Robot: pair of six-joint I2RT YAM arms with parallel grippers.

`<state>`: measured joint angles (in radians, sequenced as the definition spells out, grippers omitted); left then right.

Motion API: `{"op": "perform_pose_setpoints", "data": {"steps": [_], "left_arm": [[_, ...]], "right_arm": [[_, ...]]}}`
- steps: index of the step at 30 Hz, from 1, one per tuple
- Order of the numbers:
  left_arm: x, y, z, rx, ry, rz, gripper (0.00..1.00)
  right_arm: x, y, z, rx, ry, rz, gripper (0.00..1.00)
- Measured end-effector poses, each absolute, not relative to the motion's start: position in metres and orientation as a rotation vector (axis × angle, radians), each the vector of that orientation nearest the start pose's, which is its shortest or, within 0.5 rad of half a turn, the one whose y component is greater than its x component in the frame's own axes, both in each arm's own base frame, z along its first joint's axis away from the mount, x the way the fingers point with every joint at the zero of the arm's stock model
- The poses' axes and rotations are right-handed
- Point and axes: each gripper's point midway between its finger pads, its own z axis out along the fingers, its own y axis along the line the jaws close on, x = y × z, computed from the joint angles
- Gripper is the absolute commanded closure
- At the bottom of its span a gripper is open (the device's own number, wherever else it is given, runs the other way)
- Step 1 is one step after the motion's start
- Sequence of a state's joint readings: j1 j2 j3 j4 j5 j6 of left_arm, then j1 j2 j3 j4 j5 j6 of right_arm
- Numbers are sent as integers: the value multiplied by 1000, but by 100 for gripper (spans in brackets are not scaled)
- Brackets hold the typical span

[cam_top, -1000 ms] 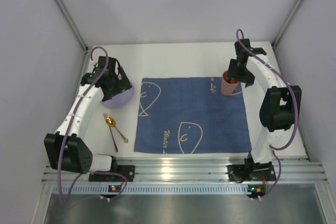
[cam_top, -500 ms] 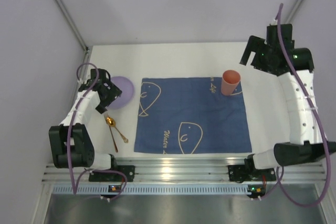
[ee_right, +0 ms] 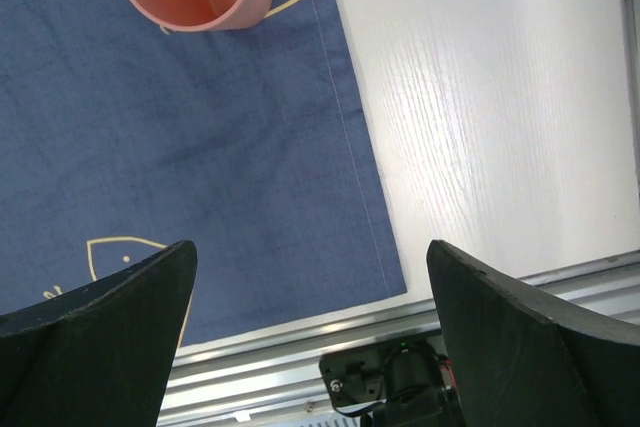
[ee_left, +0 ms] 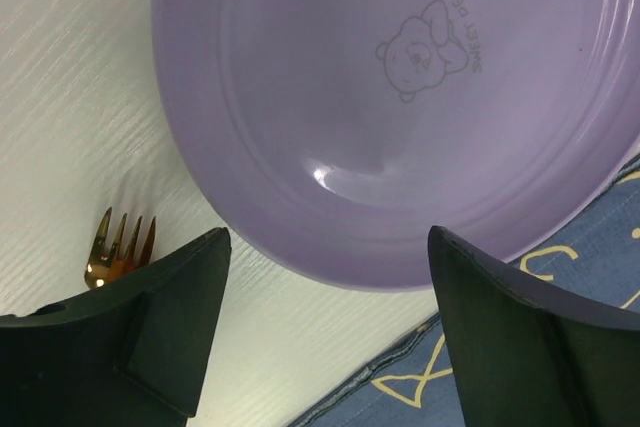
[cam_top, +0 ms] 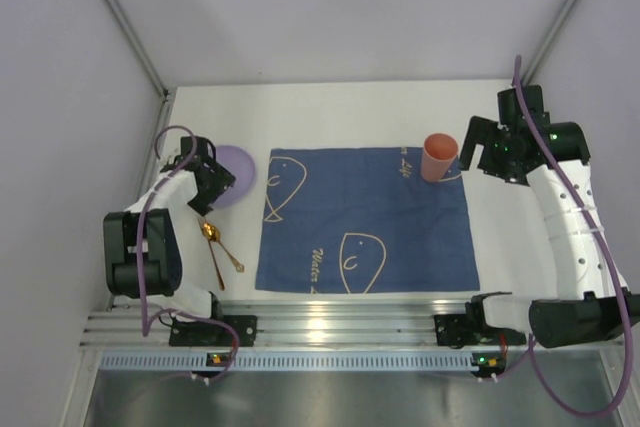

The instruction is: Set the dinner table for one person

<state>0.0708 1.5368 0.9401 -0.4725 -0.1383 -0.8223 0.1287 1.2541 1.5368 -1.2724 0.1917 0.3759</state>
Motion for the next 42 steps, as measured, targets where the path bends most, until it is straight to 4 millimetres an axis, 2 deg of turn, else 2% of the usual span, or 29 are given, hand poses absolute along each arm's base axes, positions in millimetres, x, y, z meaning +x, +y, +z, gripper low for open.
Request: {"op": "perform_pose_setpoints", "data": {"steps": [3,4,6,8,10,14,20,23,25,27,29,32,34,36,37,39,42], "left_arm": [[347,18,47,-1184,2351,-76,38],[349,18,43,-1188,2354,-77,57],[351,17,33,-1188,2370,-80,69],[357,15,26,-1175,2386,-99,84],[373,12,26,-1164,2372,-157,100],[396,4,32,-1097,2367,-232,100],[398,-1,41,-1013,2414,-239,100],[401,-13,57,-924,2438,-299,100],[408,-30,74,-835,2446,-374,100],[416,-56,92,-708,2456,-445,100],[418,-92,106,-555,2467,-496,100],[401,-155,113,-325,2513,-559,100],[376,-197,110,-180,2564,-603,100],[354,-224,104,-85,2606,-632,100],[340,-236,99,-39,2631,-644,100],[320,-248,88,3,2675,-645,100],[294,-253,70,17,2740,-614,100]], "right_arm": [[261,14,261,387,2503,-55,1],[261,14,261,387,2502,-58,1],[261,13,262,388,2500,-59,2],[262,13,262,388,2505,-62,1],[265,13,263,389,2506,-67,2],[271,13,263,390,2509,-72,1],[273,14,264,389,2508,-71,2],[273,14,265,390,2506,-70,1],[273,14,265,389,2503,-68,1],[273,14,266,389,2494,-64,1],[271,15,267,387,2483,-52,1],[263,16,266,384,2476,-33,1],[257,17,265,380,2472,-20,1],[250,17,263,379,2468,-7,1],[247,18,262,377,2465,1,1],[242,19,261,374,2463,13,1],[233,20,256,369,2466,29,1]]}}
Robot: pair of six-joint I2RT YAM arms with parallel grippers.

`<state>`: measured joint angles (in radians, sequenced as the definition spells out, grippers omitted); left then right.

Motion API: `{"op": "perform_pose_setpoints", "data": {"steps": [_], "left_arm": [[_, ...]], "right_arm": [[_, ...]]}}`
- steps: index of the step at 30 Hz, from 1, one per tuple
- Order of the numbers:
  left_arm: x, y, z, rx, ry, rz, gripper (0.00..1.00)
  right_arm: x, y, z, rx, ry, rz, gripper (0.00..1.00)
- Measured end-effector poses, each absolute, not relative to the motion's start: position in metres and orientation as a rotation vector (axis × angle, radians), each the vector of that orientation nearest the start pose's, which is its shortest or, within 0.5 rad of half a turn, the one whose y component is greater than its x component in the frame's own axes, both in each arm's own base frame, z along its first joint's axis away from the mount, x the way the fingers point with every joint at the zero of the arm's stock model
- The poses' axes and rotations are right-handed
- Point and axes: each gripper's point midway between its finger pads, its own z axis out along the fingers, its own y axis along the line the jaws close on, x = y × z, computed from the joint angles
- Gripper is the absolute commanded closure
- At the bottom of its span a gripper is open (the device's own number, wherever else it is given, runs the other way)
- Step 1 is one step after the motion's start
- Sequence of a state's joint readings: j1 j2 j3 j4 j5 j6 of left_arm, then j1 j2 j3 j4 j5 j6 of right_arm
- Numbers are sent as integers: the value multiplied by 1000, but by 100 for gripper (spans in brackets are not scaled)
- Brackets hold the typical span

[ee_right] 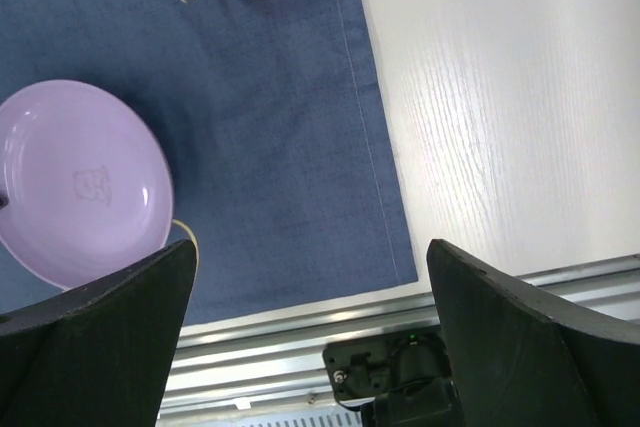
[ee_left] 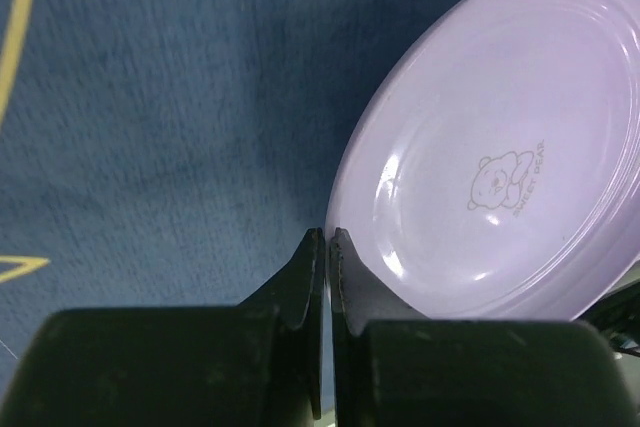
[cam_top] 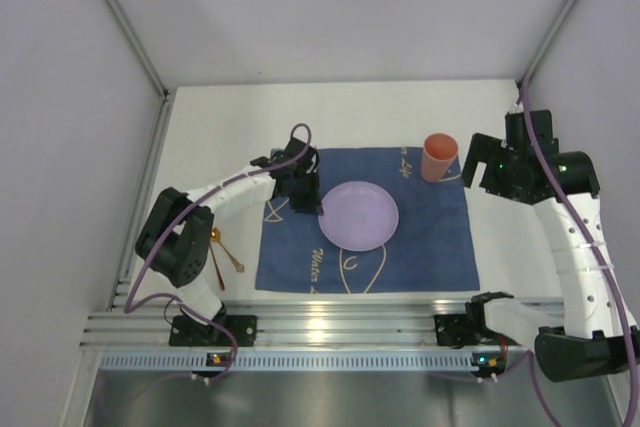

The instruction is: Set the dinner table for one person

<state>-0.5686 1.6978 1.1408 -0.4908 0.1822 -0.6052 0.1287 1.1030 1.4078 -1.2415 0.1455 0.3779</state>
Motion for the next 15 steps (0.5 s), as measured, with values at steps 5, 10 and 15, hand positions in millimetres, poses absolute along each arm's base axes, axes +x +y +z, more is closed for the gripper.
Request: {"op": "perform_pose_setpoints", "data": {"steps": [5,10,15], "left_arm": [[273,-249,48,-42,2804,-549,35],[275,-249,48,-115,2782,-496,11],[282,-207,89,-266,2655,-320,7]], "right_arm": [[220,26,248,339,2477,59,1],[214,35,245,289,2490,90,1],[211,42,244,252,2493,117,1]]}}
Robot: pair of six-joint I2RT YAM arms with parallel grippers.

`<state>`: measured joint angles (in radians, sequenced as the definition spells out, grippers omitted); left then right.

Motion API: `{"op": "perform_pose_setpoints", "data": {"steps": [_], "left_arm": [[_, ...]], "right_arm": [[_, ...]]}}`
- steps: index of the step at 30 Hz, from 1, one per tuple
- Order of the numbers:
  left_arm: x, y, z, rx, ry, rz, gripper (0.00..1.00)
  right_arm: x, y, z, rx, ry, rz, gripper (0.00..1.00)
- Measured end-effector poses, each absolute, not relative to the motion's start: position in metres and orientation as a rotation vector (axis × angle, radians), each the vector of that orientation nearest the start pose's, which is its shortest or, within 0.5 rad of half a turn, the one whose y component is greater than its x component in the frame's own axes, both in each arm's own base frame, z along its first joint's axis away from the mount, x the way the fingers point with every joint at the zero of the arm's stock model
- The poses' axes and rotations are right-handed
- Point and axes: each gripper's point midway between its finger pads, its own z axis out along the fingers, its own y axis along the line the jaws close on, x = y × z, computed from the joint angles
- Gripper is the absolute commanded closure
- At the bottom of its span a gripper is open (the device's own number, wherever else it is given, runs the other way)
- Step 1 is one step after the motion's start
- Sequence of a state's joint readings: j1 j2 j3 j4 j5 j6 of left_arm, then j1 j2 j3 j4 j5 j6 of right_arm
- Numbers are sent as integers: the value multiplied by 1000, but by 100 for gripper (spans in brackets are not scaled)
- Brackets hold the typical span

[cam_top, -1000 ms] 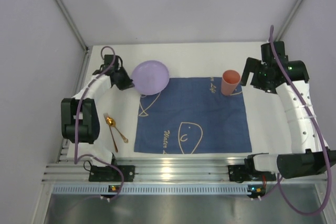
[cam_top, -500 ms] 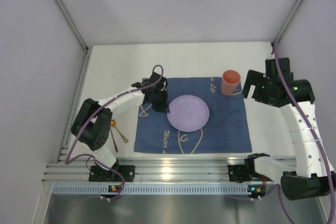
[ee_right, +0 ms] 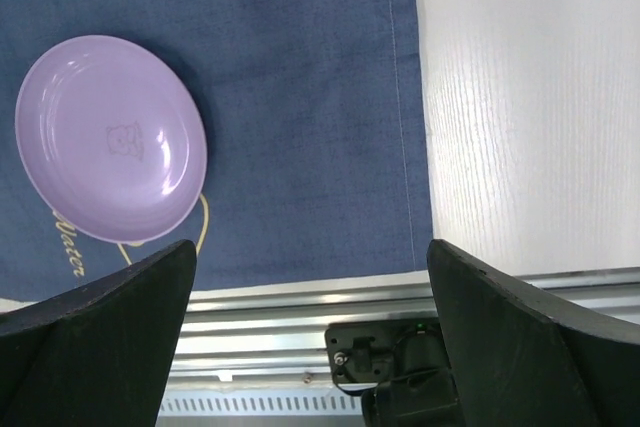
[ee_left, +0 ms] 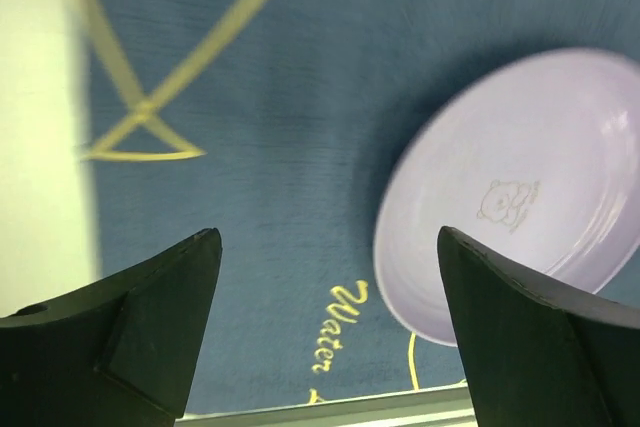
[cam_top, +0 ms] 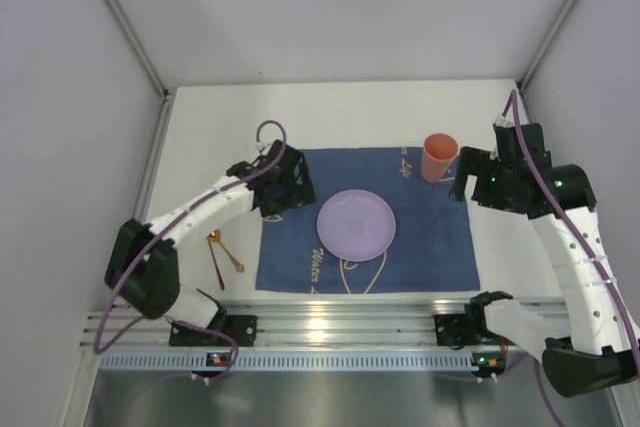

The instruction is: Set the dinner table for one person

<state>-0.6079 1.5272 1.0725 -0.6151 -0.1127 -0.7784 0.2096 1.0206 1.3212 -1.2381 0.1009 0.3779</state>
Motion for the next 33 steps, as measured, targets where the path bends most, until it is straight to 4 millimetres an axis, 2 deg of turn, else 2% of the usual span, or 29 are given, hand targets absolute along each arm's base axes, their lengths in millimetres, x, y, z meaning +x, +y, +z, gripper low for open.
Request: {"op": "perform_pose_setpoints", "data": {"steps": [2,3,5,7,9,12,17,23,28,33], "left_arm": [[288,-177,119,-378,2559,-291,12],[291,-156,136,-457,2485,-283,13],[287,-112,153,-595,2388,-233,17],[270,-70,149,-721,2342,-142,19],[250,-51,134,-785,2361,-84,22],[225,-41,107,-869,2437,-9,29],[206,-34,74,-1017,2490,39,31],[179,-31,42,-1106,2540,92,35],[174,-28,32,-1139,2543,125,37],[183,-19,25,-1149,2522,168,38]], "right_arm": [[209,44,243,245,2493,126,1],[208,45,244,241,2492,136,1],[207,47,244,236,2490,146,1],[205,48,242,226,2493,150,1],[204,51,242,209,2496,158,0],[203,56,242,178,2499,168,0],[202,64,240,124,2513,176,0],[203,69,237,83,2528,161,0],[203,69,236,70,2530,147,0],[205,69,233,63,2546,129,0]]}}
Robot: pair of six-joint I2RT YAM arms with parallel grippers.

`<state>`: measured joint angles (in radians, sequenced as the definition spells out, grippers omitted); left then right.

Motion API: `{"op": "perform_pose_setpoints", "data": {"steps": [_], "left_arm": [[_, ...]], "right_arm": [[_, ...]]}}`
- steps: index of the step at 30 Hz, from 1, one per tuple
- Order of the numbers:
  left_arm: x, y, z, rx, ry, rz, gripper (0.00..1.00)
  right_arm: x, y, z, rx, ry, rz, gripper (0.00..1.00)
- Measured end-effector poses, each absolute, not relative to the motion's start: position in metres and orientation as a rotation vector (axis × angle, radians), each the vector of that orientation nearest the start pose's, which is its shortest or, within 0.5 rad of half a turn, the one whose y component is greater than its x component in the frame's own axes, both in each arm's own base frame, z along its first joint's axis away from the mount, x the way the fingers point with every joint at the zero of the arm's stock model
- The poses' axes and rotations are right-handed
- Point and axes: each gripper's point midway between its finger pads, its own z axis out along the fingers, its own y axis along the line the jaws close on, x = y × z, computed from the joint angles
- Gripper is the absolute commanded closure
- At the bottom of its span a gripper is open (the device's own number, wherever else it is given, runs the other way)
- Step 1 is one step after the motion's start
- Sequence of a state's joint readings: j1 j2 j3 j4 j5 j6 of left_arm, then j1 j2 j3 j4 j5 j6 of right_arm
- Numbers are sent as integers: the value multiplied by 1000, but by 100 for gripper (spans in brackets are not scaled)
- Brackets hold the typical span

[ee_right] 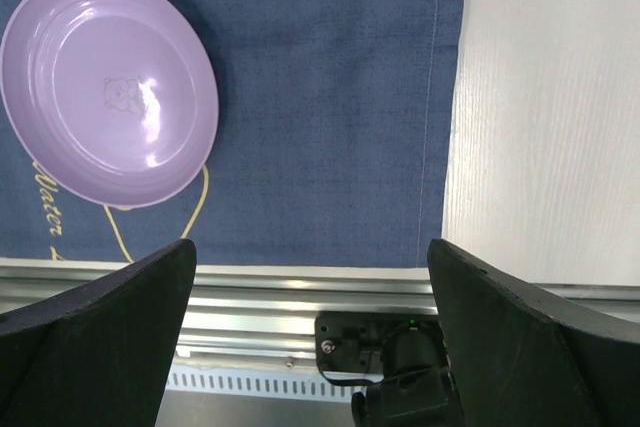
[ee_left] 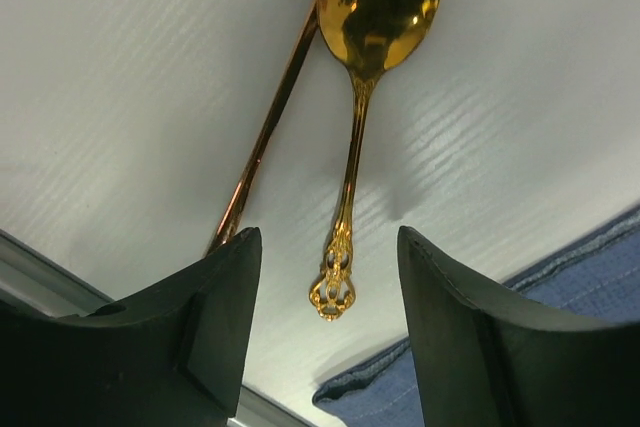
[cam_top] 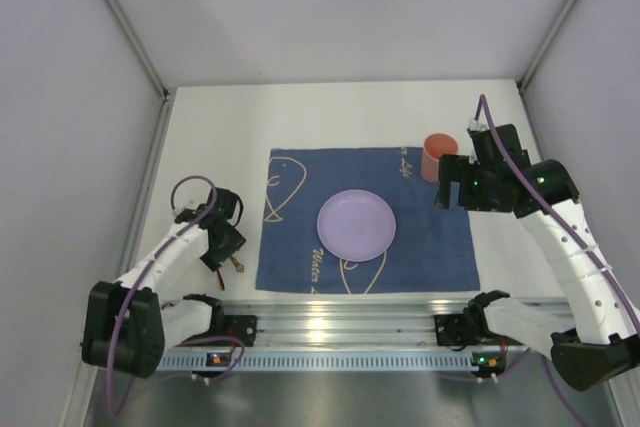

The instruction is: Set the dinner table for one person

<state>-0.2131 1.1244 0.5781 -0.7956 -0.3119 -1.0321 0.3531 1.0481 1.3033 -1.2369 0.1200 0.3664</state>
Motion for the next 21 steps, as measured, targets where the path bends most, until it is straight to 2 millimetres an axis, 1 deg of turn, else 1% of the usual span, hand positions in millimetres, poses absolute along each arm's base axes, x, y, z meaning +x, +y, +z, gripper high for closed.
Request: {"op": "perform_pose_setpoints", "data": {"steps": [2,3,5,8,10,11,12,13,14,15,18,21], "left_arm": [[188,-14,24,-1151,2507,185,39],[190,-11,23,-1152,2499,193,42],[195,-5,20,-1163,2487,200,42],[200,1,14,-1178,2482,208,50],[209,3,13,-1170,2473,197,59],[213,4,13,-1167,2472,198,61],[218,5,12,-1160,2471,198,67],[223,6,12,-1157,2466,196,84],[226,7,11,-1154,2462,197,93],[233,8,12,-1148,2454,189,100],[246,8,12,-1132,2449,187,100],[256,8,15,-1113,2447,176,100]], "right_arm": [[207,69,231,65,2553,118,0],[207,68,230,65,2556,114,0],[209,68,229,66,2562,102,0],[210,67,226,69,2573,85,0],[212,66,224,70,2581,73,0],[213,65,223,71,2583,65,0],[214,65,222,73,2587,56,0],[214,64,222,73,2590,50,0],[215,64,221,74,2593,45,0],[216,64,221,75,2596,40,0],[218,64,220,75,2604,28,0],[220,64,220,76,2608,23,0]]}}
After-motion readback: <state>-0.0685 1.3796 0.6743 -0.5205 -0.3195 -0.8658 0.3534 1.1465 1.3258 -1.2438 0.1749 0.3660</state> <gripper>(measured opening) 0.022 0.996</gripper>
